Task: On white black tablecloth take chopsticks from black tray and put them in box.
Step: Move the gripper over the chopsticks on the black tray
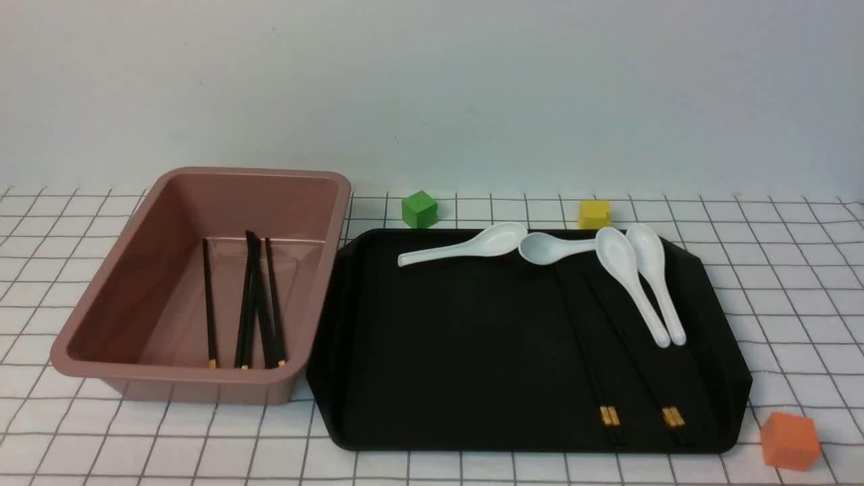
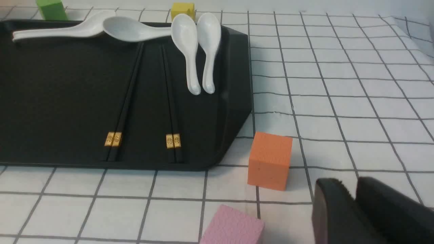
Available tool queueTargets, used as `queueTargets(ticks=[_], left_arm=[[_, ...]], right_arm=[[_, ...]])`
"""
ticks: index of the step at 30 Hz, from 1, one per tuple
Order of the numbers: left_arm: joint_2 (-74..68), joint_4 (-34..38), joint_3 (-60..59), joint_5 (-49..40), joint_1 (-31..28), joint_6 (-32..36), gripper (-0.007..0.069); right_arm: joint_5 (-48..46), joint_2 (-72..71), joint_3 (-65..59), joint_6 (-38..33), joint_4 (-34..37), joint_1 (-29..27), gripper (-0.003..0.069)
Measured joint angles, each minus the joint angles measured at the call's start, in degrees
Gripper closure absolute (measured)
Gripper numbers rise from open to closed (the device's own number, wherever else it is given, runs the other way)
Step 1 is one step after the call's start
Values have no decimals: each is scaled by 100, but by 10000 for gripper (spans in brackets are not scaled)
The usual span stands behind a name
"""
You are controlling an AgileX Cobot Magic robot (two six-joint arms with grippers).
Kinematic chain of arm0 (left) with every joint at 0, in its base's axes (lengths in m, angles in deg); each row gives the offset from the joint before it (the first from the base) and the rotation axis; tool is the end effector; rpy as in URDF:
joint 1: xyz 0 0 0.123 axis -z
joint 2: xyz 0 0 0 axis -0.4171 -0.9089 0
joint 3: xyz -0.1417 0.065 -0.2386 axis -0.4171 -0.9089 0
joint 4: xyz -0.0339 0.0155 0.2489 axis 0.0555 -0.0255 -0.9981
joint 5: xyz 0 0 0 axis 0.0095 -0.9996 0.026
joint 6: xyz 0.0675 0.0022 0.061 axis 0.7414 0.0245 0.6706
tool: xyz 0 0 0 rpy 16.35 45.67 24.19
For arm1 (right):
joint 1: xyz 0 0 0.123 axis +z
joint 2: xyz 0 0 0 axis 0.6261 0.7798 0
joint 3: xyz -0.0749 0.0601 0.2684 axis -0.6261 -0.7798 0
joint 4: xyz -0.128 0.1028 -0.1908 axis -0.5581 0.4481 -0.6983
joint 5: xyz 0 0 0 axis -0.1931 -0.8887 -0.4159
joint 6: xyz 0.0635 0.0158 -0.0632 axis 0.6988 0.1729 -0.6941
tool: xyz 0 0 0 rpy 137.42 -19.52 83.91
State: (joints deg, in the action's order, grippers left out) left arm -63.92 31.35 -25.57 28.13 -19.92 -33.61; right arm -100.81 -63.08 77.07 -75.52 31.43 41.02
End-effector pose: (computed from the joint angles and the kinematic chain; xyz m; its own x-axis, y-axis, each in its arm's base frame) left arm 0.0513 -0.0081 0.1683 -0.3431 -0.3449 -0.8737 -0.0066 0.9310 -0.3649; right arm 0.0528 -0.0002 0.1746 -0.2797 0.0417 -0.9592 -0.0005 0.9991 0.0435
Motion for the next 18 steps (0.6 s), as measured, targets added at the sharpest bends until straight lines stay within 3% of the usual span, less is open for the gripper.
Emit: queueTargets(ticks=[18], left_arm=[[0,0,0,0,0,0,386]], right_arm=[[0,0,0,0,0,0,508]])
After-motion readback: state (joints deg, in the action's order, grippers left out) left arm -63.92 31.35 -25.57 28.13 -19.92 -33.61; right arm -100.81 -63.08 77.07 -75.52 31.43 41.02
